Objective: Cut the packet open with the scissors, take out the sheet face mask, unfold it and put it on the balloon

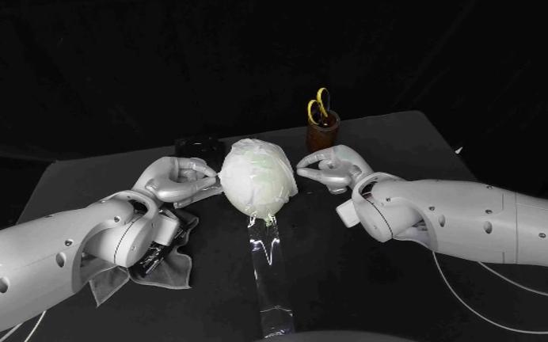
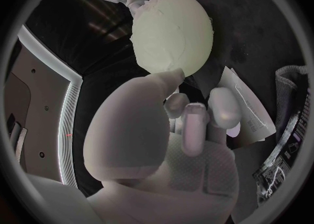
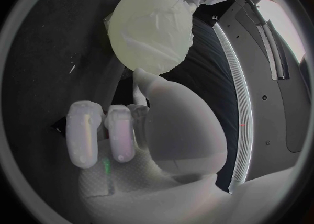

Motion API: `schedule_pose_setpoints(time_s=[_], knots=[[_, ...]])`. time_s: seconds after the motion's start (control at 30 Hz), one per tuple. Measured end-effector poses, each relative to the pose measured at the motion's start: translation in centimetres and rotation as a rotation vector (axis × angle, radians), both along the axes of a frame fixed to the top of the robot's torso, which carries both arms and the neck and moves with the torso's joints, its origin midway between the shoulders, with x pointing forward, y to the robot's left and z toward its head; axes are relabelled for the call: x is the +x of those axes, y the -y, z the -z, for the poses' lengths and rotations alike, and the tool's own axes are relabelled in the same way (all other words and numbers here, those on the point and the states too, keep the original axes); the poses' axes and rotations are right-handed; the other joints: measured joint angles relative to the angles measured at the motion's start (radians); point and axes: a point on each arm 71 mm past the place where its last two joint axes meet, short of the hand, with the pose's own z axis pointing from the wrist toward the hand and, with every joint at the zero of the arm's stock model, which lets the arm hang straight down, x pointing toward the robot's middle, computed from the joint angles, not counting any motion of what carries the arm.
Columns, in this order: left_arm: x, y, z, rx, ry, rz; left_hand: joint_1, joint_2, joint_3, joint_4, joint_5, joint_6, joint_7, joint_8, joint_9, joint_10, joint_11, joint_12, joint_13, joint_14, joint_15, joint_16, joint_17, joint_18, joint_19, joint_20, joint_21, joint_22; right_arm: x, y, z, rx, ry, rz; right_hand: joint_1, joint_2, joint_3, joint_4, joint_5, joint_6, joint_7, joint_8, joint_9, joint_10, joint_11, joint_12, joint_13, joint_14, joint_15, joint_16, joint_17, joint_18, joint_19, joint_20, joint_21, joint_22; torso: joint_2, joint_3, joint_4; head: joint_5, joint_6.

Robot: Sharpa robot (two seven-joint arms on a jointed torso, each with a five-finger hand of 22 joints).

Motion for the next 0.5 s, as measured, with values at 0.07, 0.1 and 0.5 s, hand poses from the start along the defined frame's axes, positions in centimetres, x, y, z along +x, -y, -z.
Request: schedule_pose_setpoints(time_s=[0.07, 0.1, 0.5], knots=[[0.06, -0.15, 0.01, 0.008, 0.004, -0.004, -0.027, -0.005, 0.03, -0.021, 0.0, -0.005, 0.002, 0.008, 0.008, 0.0, 0.0, 0.0, 0.002, 0.0, 0.0, 0.0, 0.0, 0.0, 0.0, 0.0, 0.0, 0.005, 0.11, 0.22, -0.01, -0.01, 0.005, 0.012, -0.006, 0.001, 0.005, -0.005, 0.0, -0.004, 0.003, 0.0, 0.0, 0.0, 0.0, 0.0, 0.0, 0.0, 0.0, 0.0, 0.0, 0.0, 0.0, 0.0, 0.0, 0.0, 0.0, 0.0, 0.0, -0.001, -0.001], [0.09, -0.24, 0.01, 0.011, 0.006, -0.005, -0.029, -0.005, 0.033, -0.024, 0.0, -0.005, 0.002, 0.009, 0.012, 0.0, 0.0, -0.001, 0.002, 0.0, 0.0, 0.0, 0.0, 0.0, 0.0, 0.0, 0.0, 0.005, 0.16, 0.32, 0.0, -0.015, 0.007, 0.018, -0.006, 0.001, 0.007, -0.006, 0.0, -0.005, 0.004, 0.006, 0.0, 0.0, 0.0, -0.001, 0.0, 0.0, 0.0, 0.0, 0.0, 0.0, 0.0, 0.0, 0.0, 0.0, 0.0, -0.0001, 0.0001, -0.001, -0.001], [0.2, -0.64, 0.02, 0.033, 0.016, -0.015, -0.099, -0.009, 0.075, -0.062, 0.0, -0.023, 0.005, 0.014, 0.038, -0.009, 0.002, -0.024, -0.027, 0.0, 0.0, 0.0, 0.0, 0.0, -0.016, 0.007, -0.009, -0.028, -0.03, 0.47, -0.12, -0.054, 0.013, -0.006, -0.093, -0.024, 0.02, 0.005, 0.008, -0.12, 0.037, 0.026, 0.101, -0.006, 0.014, 0.002, 0.001, 0.001, 0.008, -0.001, -0.001, 0.0, 0.002, -0.005, -0.047, -0.001, 0.0, -0.0004, 0.0002, -0.005, 0.001]])
